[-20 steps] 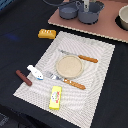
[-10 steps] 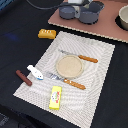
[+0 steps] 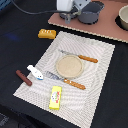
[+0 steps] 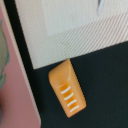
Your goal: Interact with the objects in diverse but meaningful ways.
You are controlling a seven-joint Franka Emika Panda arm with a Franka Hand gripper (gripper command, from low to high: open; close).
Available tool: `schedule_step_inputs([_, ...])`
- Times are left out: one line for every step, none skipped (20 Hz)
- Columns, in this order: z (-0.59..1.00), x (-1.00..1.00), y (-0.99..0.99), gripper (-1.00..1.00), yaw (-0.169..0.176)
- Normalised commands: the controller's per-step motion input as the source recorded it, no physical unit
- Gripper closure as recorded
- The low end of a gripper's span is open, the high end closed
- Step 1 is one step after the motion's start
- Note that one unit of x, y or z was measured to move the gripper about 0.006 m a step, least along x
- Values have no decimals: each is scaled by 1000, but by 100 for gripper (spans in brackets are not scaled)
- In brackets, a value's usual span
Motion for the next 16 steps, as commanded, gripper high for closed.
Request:
schedule_step_inputs([-414,-963,-514,-100,0])
schedule_step_inputs([-414,-991,-477,-100,0])
schedule_step_inputs([-414,-1000,-440,-100,0])
schedule_step_inputs([-414,-1000,-420,-100,0])
schedule_step_inputs([-414,-1000,-400,-100,0])
schedule_step_inputs([-411,-1000,-377,-100,0])
schedule_step_inputs([-403,-1000,-346,-100,0])
schedule_step_inputs([-389,-1000,-286,-100,0])
schedule_step_inputs([-369,-1000,-226,-100,11])
schedule_step_inputs([-366,-1000,-177,-100,20])
schedule_step_inputs([-360,-1000,-143,-100,29])
schedule_step_inputs([-366,-1000,-117,-100,34])
schedule_step_inputs([-377,-1000,-100,-100,38])
schedule_step_inputs([-374,-1000,-66,-100,44])
schedule_step_inputs([-374,-1000,-31,-100,52])
schedule_step_inputs([-346,-1000,0,-100,60])
